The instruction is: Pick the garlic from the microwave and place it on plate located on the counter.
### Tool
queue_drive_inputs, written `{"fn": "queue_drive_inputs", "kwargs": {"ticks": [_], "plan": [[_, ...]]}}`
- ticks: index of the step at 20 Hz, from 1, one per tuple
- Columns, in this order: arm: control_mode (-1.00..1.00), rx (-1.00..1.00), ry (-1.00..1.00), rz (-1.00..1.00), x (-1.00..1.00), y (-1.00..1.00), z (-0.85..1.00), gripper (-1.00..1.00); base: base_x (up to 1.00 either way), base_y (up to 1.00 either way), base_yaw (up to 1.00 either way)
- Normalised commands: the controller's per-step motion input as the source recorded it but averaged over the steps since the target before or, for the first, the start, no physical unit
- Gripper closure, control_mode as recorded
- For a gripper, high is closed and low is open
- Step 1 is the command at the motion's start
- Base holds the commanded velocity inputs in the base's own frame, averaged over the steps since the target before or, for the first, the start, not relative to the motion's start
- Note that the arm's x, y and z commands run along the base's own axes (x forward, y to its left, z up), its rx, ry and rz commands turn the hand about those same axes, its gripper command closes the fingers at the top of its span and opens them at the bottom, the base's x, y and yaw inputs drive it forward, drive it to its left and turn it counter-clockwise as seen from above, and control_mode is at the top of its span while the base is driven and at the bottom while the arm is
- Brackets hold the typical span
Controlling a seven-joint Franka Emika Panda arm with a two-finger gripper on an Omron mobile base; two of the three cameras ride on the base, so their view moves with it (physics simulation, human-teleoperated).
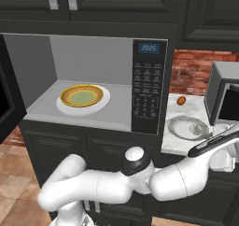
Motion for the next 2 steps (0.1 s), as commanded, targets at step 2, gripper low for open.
{"fn": "queue_drive_inputs", "kwargs": {"ticks": [2], "plan": [[-1.00, -0.09, -0.30, 0.00, -1.00, 0.36, 0.04, -1.00, 0.00, 0.00, 0.00]]}}
